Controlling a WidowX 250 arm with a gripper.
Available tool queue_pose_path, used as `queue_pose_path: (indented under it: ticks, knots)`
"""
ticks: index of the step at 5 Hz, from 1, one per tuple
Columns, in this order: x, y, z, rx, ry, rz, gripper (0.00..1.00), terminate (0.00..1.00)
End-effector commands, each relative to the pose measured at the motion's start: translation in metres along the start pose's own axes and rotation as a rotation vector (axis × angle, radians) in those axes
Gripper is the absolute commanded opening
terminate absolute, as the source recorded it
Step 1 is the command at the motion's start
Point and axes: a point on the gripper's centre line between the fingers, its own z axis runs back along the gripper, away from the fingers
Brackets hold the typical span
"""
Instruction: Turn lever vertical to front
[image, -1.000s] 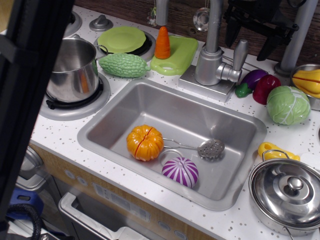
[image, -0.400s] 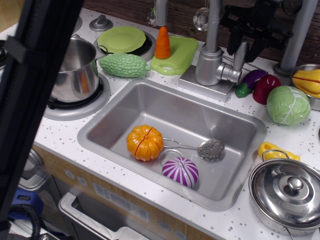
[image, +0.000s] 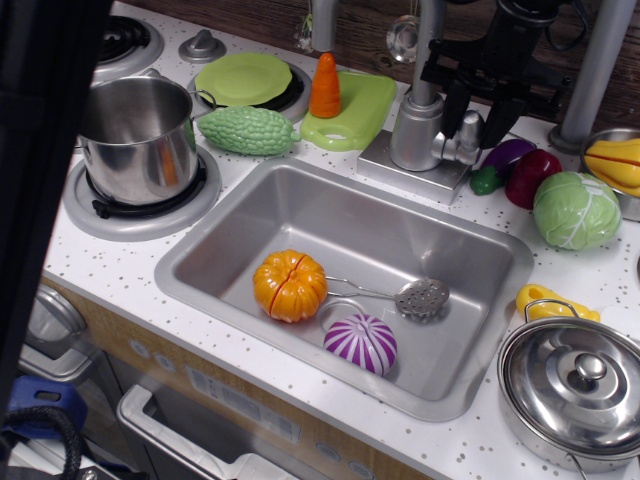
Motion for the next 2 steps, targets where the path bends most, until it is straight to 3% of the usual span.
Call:
queue_pose_path:
  ticks: [1,2]
  knots:
    - [-0.005,0.000,0.020,-0.082,-0.050,0.009,1.00,0.00]
    - [-0.012,-0.005,0.009,-0.101,-0.058,0.029,1.00,0.00]
